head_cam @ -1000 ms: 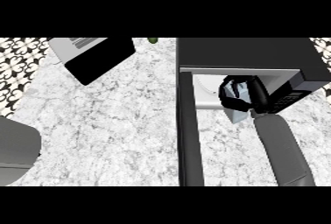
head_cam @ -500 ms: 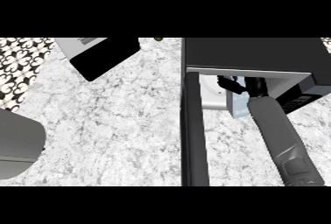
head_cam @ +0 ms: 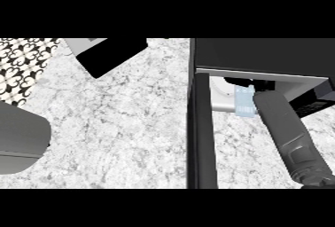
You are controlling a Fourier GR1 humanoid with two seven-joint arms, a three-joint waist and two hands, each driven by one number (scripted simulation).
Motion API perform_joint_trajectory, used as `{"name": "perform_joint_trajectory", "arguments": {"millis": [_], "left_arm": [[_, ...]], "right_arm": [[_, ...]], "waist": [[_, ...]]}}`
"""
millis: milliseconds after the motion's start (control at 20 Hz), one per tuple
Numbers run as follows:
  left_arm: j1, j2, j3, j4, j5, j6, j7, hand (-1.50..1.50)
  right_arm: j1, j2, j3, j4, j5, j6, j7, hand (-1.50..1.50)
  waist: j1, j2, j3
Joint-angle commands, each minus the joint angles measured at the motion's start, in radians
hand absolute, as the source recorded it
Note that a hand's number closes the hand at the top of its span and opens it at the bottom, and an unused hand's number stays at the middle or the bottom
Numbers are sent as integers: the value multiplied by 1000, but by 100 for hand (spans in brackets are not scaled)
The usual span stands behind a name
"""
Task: Pick up the milk, place it into the microwave and close the microwave
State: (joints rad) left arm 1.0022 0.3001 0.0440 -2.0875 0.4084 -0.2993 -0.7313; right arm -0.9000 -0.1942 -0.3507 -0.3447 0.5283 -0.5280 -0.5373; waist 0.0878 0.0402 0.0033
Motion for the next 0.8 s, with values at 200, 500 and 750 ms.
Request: {"name": "perform_joint_trajectory", "arguments": {"millis": [200, 500, 750], "left_arm": [[-43, 9, -23, 8, -39, -16, 14, -150], [-56, -3, -64, -10, -96, -9, 26, -150], [-53, -24, -86, -18, -108, -5, 37, -150]], "right_arm": [[-64, -22, -6, 117, 14, 26, -59, -150], [-73, -23, -36, 151, -19, 106, -129, -150], [-37, -8, -63, 171, -58, 204, -221, -150]], "waist": [[20, 3, 2], [11, -2, 2], [-15, -15, 1]]}}
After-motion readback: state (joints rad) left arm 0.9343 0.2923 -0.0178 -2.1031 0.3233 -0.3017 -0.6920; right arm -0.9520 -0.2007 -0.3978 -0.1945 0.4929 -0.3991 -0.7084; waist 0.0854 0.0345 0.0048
